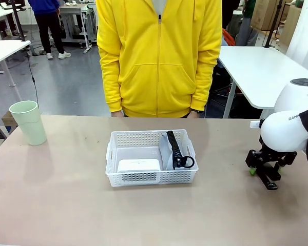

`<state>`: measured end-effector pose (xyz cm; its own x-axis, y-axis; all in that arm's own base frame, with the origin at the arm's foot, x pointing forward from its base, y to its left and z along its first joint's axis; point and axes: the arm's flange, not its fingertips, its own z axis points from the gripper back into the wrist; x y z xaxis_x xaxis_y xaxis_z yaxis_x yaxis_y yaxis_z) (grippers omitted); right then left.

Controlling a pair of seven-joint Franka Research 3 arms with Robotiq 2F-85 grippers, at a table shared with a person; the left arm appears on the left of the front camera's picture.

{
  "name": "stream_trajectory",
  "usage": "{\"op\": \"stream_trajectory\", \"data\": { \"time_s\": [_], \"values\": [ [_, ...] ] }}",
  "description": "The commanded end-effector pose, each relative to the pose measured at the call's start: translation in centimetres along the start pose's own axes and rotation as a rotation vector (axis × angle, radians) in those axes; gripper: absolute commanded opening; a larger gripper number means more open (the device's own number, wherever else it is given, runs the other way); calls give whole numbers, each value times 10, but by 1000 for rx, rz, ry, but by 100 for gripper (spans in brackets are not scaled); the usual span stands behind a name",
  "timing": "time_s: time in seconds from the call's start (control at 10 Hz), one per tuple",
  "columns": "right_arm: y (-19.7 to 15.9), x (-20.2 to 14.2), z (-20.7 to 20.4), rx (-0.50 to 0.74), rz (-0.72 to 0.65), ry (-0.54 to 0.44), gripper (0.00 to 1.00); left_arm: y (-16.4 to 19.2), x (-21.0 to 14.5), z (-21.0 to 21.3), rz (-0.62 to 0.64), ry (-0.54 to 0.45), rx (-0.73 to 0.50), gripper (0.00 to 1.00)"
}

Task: Efficiently arrange items inside the basket to fit them all.
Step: Pick up the Stapler and place it inside the Organizing basket.

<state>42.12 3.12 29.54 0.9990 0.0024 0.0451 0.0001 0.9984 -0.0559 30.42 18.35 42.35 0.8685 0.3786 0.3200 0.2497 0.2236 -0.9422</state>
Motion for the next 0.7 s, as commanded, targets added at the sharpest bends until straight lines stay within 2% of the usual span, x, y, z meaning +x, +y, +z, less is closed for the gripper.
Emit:
{"op": "stream_trajectory", "data": {
  "time_s": [0.0, 0.1, 0.2, 0.6],
  "values": [
    [1, -10, -1, -17, -29, -19, 0, -2, 0, -1, -23, -17, -26, 100],
    [1, -10, -1, -8, -29, -17, 35, -2, 0, -1, -23, -17, -26, 100],
    [1, -10, 0, -1, -28, -18, 0, -2, 0, -1, -23, -17, -26, 100],
    [-1, -10, -1, 12, -21, 7, 0, -2, 0, -1, -23, -17, -26, 100]
  ]
}}
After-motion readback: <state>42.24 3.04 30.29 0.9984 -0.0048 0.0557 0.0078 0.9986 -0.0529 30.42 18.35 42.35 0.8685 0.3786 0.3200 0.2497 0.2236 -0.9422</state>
